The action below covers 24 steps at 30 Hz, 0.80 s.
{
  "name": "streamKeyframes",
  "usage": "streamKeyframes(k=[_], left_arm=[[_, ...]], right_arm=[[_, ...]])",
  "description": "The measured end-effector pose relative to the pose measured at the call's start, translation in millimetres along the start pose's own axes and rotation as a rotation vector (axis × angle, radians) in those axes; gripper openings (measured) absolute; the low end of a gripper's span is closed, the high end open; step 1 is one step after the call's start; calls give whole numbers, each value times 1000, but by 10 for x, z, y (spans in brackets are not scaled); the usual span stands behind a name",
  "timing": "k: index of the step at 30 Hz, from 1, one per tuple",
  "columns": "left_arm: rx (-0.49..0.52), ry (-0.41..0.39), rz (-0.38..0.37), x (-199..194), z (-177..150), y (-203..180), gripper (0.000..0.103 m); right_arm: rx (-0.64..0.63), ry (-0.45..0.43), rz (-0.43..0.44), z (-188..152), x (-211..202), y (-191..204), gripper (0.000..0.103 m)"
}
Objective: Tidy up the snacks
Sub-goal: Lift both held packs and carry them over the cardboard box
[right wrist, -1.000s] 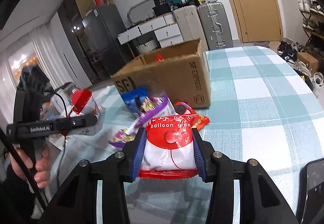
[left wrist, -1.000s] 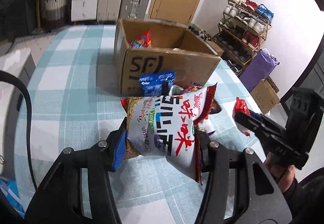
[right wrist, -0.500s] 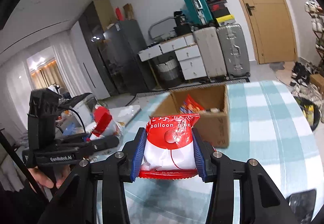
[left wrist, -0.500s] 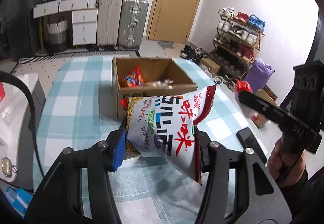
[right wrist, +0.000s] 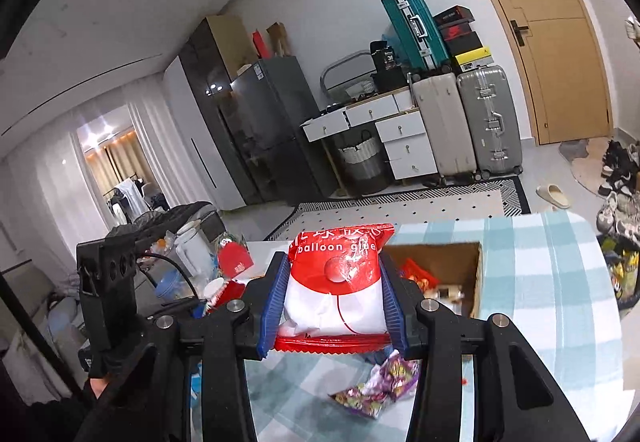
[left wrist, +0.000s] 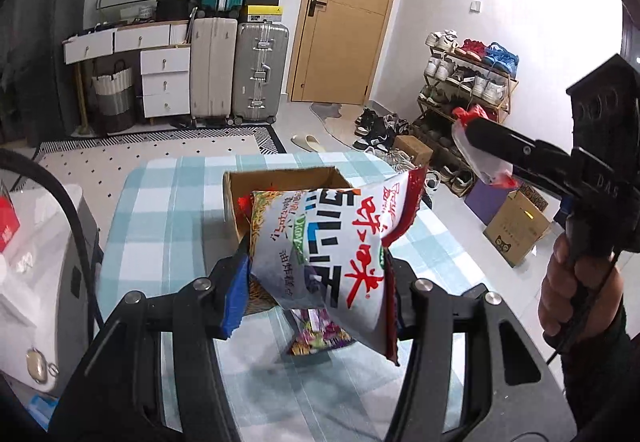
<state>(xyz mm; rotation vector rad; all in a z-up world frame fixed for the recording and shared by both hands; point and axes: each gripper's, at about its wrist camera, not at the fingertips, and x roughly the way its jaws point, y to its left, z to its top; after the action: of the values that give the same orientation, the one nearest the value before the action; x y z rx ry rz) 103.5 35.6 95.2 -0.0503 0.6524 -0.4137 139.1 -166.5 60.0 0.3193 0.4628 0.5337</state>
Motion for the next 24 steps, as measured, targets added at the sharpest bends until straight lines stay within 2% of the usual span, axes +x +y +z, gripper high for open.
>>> streamKeyframes(k=[5,10,16,24], left_arm=[[27,-2,14,18,283,-62,51],[45,-7,47,198,570,-93,52],[25,51,48,707,763,-89,52],[28,128,58,1443,815,-18,52]], right_arm=[[17,8,8,304,126,-37,44],[19,25,-16,575,340,-135,44],[32,54,-45,804,635,-358,44],[60,143,-84,822,1235,-831,44]])
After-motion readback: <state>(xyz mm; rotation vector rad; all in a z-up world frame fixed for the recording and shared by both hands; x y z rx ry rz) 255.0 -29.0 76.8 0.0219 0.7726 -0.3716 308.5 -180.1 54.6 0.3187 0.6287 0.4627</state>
